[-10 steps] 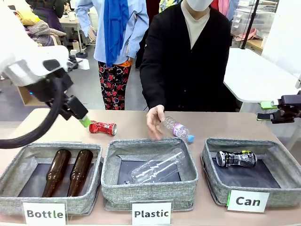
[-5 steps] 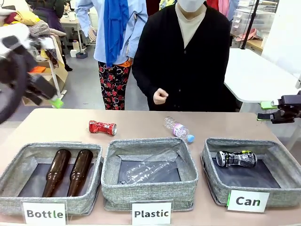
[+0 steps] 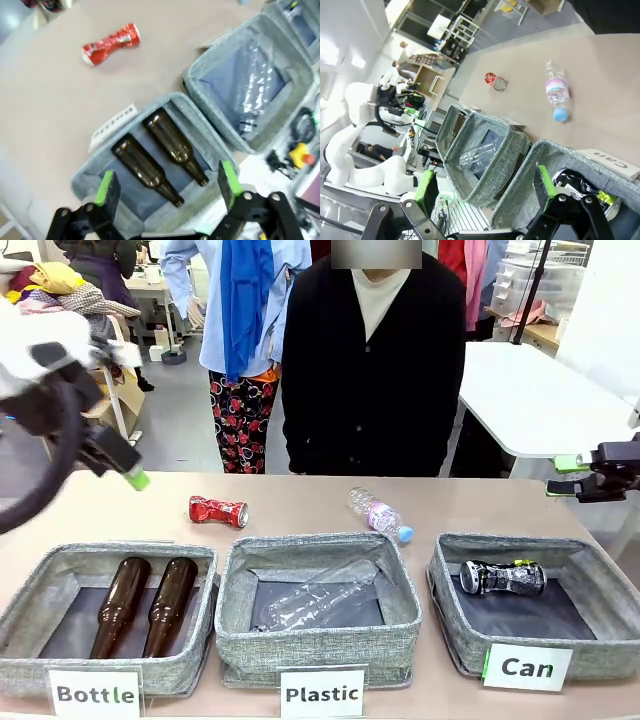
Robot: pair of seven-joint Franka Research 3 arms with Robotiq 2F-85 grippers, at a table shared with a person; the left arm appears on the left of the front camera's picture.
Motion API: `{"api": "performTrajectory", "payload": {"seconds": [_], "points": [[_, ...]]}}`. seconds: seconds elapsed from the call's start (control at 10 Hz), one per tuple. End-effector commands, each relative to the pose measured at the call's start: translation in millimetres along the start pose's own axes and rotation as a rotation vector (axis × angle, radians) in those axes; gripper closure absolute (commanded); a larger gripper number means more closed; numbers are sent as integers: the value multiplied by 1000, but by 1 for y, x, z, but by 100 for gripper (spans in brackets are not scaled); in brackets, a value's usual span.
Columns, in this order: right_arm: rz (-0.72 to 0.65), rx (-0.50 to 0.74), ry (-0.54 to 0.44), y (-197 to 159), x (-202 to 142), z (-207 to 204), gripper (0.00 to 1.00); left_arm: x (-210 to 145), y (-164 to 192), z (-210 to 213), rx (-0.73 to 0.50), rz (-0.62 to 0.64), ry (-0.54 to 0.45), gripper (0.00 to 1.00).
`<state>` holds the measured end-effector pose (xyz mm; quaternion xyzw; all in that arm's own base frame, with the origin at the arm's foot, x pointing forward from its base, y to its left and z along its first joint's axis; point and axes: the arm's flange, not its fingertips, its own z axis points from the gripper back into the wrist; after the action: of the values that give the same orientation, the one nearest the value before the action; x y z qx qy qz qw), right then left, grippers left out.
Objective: Sort the can waste into the basket.
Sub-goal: Pick up the can waste from the table and place it in the right Fabric basket.
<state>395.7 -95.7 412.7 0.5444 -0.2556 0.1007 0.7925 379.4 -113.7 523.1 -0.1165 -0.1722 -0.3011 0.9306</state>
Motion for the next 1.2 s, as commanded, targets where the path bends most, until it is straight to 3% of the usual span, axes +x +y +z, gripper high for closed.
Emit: {"api": "performTrajectory", "payload": {"seconds": [0.0,0.2,0.3,0.4,0.5,0.9,1.0,1.1], "points": [[21,-14,-1,1,-3,0,0,38,3,-31,65,-93,31,0],[21,-14,-1,1,-3,0,0,58,0,-70,99,-104,107,0],[21,-14,-1,1,-3,0,0,65,5,-83,137,-44,89,0],[21,-14,-1,1,-3,0,0,67,7,-75,153,118,70,0],[21,-14,-1,1,-3,0,0,55,-3,-81,82,-101,90,0],[21,-14,-1,1,-3,0,0,62,-2,-86,96,-66,93,0],[21,-14,-1,1,-3,0,0,73,5,-94,47,-267,191,0],[21,-14,-1,1,-3,0,0,90,11,-103,39,-405,203,0]]}}
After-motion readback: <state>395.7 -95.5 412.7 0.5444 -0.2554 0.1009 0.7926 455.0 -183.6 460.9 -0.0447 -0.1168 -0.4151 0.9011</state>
